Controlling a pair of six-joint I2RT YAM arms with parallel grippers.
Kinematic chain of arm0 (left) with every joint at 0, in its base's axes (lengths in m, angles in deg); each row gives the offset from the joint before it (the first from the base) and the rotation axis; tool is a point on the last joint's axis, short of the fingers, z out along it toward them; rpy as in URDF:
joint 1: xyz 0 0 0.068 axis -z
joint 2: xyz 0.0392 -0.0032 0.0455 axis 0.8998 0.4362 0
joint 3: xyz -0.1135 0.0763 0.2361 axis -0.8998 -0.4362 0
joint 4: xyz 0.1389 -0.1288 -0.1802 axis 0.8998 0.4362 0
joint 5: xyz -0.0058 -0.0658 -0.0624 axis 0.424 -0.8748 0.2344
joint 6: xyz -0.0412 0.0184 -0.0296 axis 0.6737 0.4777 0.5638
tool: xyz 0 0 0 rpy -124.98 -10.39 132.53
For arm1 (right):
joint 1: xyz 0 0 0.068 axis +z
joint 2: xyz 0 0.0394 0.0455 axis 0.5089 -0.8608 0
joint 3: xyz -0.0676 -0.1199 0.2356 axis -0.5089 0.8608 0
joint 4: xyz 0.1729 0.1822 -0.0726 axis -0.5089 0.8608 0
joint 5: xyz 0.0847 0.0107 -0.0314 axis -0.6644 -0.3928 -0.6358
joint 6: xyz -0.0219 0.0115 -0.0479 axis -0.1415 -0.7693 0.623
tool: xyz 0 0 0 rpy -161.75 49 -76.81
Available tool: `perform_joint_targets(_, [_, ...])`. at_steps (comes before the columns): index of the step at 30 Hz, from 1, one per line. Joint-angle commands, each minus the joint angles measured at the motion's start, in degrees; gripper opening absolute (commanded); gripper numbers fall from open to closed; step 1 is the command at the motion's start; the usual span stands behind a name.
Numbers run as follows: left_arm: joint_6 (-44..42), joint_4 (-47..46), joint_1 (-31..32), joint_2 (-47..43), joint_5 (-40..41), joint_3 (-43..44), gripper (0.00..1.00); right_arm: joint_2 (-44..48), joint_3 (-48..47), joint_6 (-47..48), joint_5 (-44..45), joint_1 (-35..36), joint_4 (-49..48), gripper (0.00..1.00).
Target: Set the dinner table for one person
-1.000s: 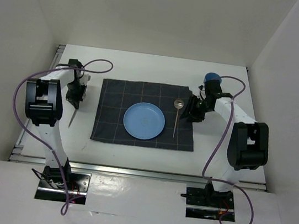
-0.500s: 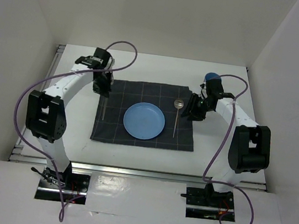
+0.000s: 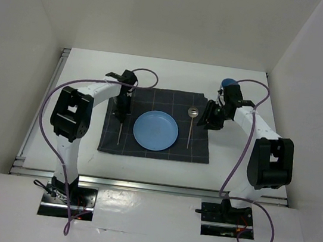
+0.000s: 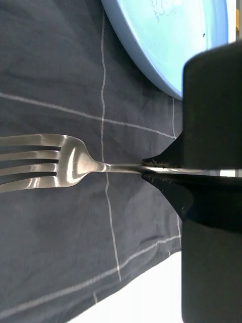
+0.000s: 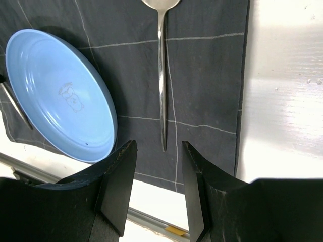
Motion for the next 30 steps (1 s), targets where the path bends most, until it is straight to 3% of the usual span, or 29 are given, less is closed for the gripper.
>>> perform_joint_targets(1, [1.91, -0.04, 0.16, 0.67, 0.69, 0.79, 0.00, 3.12, -0.94, -0.29, 1.14, 0.25, 0.86, 0.48])
perform_joint_targets(5, [1.91, -1.97, 0.16, -0.73, 0.69, -1.58, 0.00, 3.12, -1.46, -0.29, 1.67, 0.25, 1.48, 0.50])
perform_joint_targets(7, [1.91, -2.59, 0.16, -1.43, 0.08, -2.29, 0.07, 3.12, -1.46, -0.29, 1.67, 0.25, 1.48, 0.52])
perform_joint_targets(8, [1.91, -2.59, 0.16, -1.44, 0.07, -2.29, 0.19, 3.12, -1.46, -0.29, 1.67, 0.25, 1.48, 0.53])
perform_joint_targets(10, [1.39, -2.59, 0.16, -1.44, 0.07, -2.29, 0.25, 3.12, -1.46, -0.29, 1.67, 0.25, 1.48, 0.54])
perform_joint_targets(12, [1.39, -1.88, 0.16, -0.82, 0.07, -1.68, 0.41, 3.12, -1.46, -0.29, 1.67, 0.25, 1.48, 0.56])
perform_joint_targets(15, [1.39, -1.27, 0.16, -2.13, 0.07, -1.68, 0.72, 4.25, -1.99, -0.29, 2.19, 0.25, 2.09, 0.57])
perform_joint_targets(17, [0.86, -0.40, 0.16, -3.36, 0.94, -0.89, 0.74, 5.31, -4.00, -0.29, 2.81, 0.25, 2.62, 0.60])
perform_joint_targets(18, [0.86, -0.39, 0.16, -4.41, 2.00, -0.89, 0.76, 6.36, -5.23, -0.29, 4.73, 0.25, 3.23, 0.66])
perform_joint_targets(19, [0.86, -0.39, 0.16, -7.47, 2.62, -0.89, 0.76, 6.37, -6.64, -0.90, 6.14, 0.25, 4.45, 0.80])
perform_joint_targets(22, [0.86, -1.09, 0.16, -12.14, 5.96, -0.89, 0.76, 6.37, -14.45, -1.43, 12.46, -1.32, 7.01, 1.00])
perform_joint_targets(30, [-8.01, -2.14, 0.16, -17.78, 10.53, 2.01, 0.76, -3.99, -29.73, -2.05, 19.32, -10.91, 2.88, 1.00])
